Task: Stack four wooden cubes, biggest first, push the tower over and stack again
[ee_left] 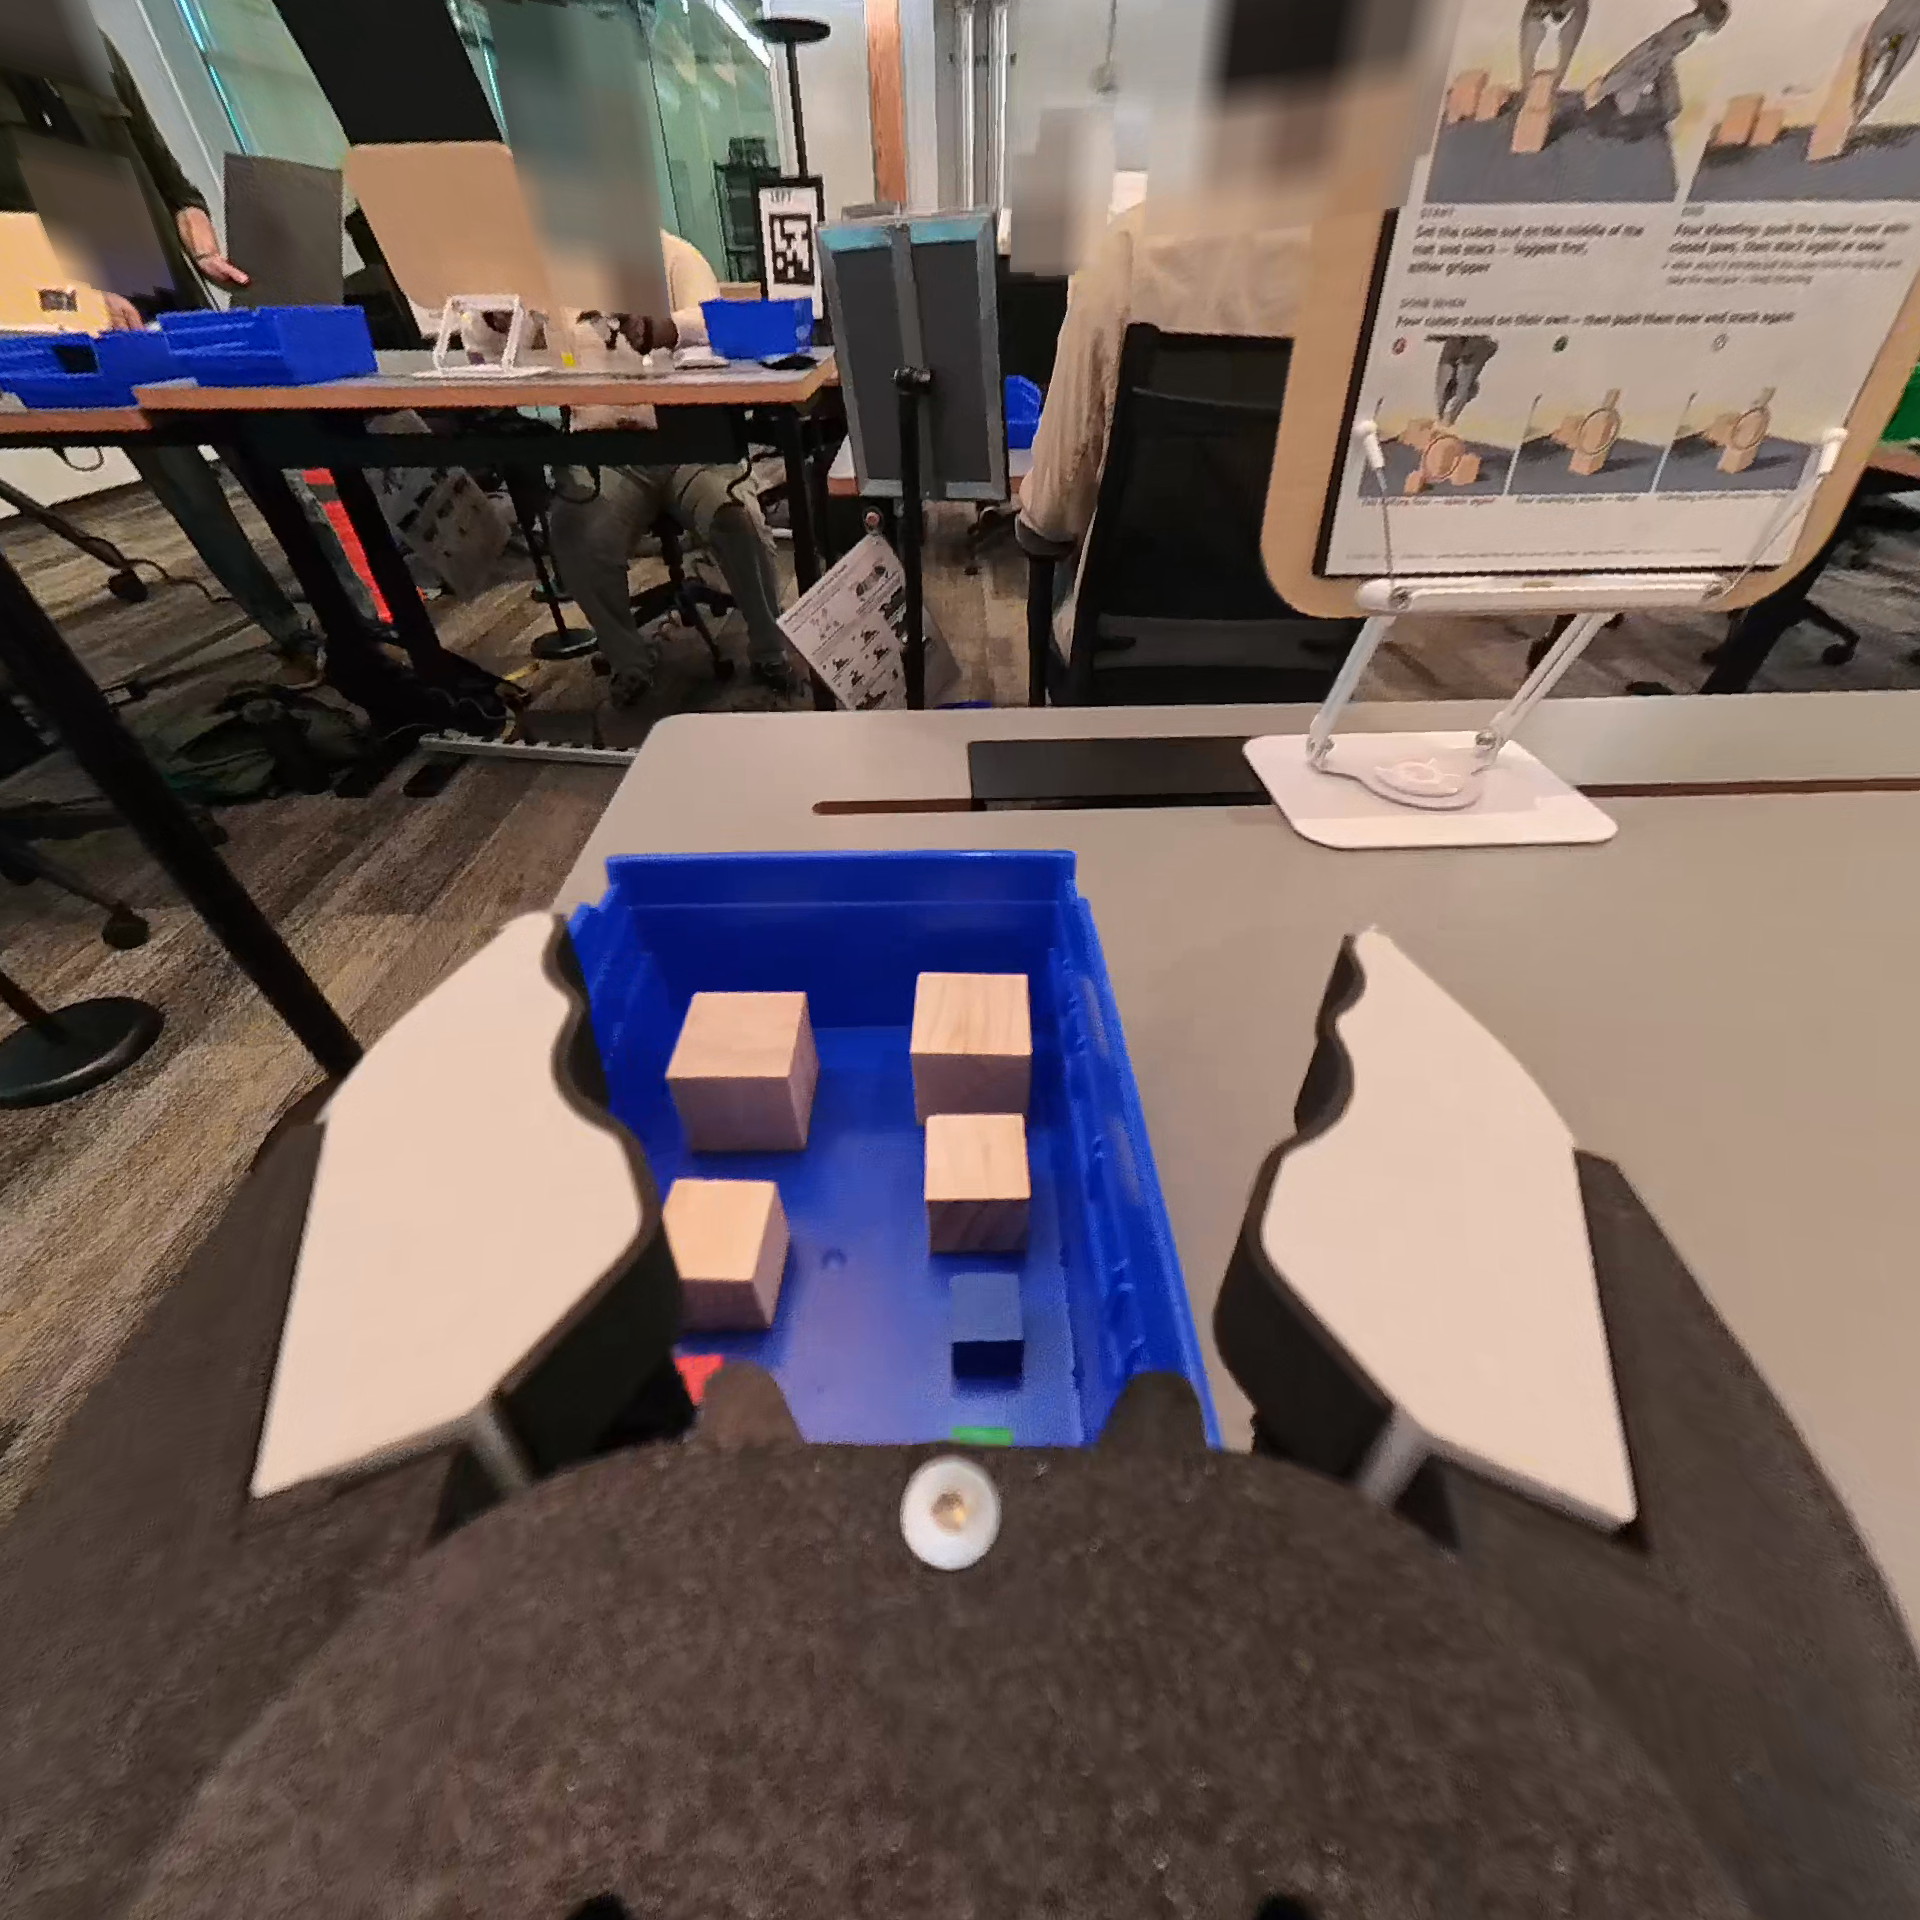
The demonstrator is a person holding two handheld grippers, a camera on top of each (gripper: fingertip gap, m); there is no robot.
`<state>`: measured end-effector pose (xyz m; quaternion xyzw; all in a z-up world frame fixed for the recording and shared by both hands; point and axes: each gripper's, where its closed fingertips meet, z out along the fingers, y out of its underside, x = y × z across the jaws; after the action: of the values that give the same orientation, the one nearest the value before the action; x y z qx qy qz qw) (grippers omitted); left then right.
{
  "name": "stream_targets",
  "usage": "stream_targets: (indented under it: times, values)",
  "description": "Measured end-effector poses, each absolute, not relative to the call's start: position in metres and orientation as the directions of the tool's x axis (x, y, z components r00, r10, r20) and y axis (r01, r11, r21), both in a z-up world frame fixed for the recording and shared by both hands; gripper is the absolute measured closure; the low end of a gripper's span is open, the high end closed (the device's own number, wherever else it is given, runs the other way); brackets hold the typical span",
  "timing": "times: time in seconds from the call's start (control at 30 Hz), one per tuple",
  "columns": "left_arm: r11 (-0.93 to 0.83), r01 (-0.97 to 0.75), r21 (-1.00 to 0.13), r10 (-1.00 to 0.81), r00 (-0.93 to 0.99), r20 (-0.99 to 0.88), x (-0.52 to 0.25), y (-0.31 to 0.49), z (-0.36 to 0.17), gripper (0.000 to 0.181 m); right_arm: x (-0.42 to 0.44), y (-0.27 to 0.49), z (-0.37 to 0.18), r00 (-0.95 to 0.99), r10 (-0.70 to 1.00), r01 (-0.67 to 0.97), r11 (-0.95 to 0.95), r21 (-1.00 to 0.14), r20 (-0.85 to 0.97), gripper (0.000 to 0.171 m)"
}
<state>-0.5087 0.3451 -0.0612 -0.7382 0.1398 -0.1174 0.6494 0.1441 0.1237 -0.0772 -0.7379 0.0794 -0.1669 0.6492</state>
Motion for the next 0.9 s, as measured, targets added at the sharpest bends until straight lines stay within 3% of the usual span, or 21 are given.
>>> stream_targets:
  times: [0.43, 0.7, 0.9]
  values:
    - [-0.29, -0.202, -0.935, -0.338, 0.936, -0.098, -0.548, 0.371, -0.088, 0.059, 0.141, 0.124, -0.078, 0.942, -0.313, 0.084, -0.139, -0.987, 0.125, 0.05]
    - [-0.453, -0.286, -0.845, -0.386, 0.917, -0.103, -0.556, 0.386, -0.137, 0.076, 0.142, 0.121, -0.079, 0.945, -0.307, 0.077, -0.138, -0.987, 0.116, 0.051]
    - [-0.509, -0.311, -0.803, -0.419, 0.904, -0.085, -0.557, 0.394, -0.165, 0.1, 0.143, 0.121, -0.08, 0.945, -0.304, 0.078, -0.141, -0.987, 0.118, 0.051]
